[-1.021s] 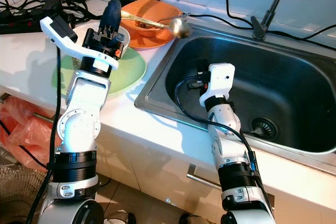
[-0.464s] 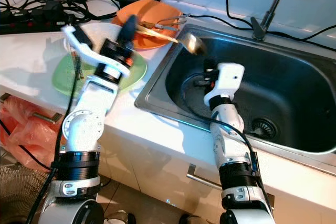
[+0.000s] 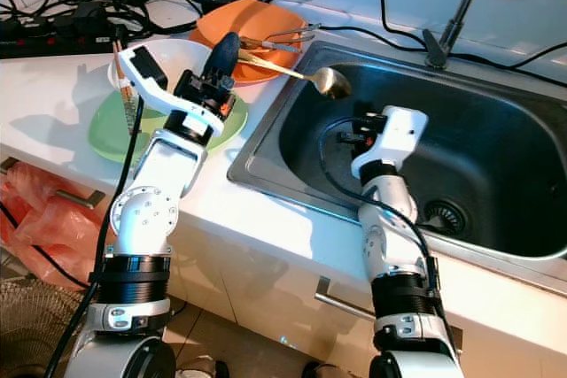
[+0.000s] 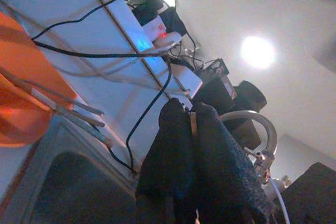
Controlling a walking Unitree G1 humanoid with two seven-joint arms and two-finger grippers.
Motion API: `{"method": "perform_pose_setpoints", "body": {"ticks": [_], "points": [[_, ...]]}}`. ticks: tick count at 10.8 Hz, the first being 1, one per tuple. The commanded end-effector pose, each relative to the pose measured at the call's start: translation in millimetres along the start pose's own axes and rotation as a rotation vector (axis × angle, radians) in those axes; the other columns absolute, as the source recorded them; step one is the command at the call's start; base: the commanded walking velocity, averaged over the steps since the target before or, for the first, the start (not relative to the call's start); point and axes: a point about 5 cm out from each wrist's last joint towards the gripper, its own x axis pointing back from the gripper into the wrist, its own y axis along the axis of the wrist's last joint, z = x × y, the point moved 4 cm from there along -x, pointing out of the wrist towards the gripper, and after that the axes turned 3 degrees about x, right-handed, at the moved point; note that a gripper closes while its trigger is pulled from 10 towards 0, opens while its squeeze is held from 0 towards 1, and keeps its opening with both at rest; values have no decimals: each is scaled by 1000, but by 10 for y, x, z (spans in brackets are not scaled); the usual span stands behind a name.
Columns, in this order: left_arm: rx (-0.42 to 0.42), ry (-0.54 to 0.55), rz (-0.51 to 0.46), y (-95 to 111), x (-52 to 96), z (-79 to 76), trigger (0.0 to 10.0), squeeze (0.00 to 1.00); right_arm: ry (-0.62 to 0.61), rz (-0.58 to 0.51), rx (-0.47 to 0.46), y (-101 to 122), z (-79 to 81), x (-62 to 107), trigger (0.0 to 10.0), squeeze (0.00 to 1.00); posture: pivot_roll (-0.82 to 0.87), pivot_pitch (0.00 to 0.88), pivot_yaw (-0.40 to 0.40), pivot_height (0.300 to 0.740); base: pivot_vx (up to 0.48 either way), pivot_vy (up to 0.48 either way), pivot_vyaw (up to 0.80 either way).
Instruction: Kitchen organization
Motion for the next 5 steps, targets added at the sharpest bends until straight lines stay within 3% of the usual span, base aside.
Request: {"method": "perform_pose_setpoints", "body": {"ticks": [1,3,5], "points": [[97,-42,-8,-167,-93,-179,10000,0,-60,51,-86,-126,-127,48,10000,1000,44,82,-28,740,0,0,0],[97,-38,-13,-160,-98,-166,10000,0,-132,47,-265,-102,-245,34,10000,1000,43,83,-29,740,0,0,0],[96,-32,-13,-174,-103,-154,10000,0,-129,22,-454,-21,-247,2,10000,1000,36,86,-30,740,0,0,0]]}}
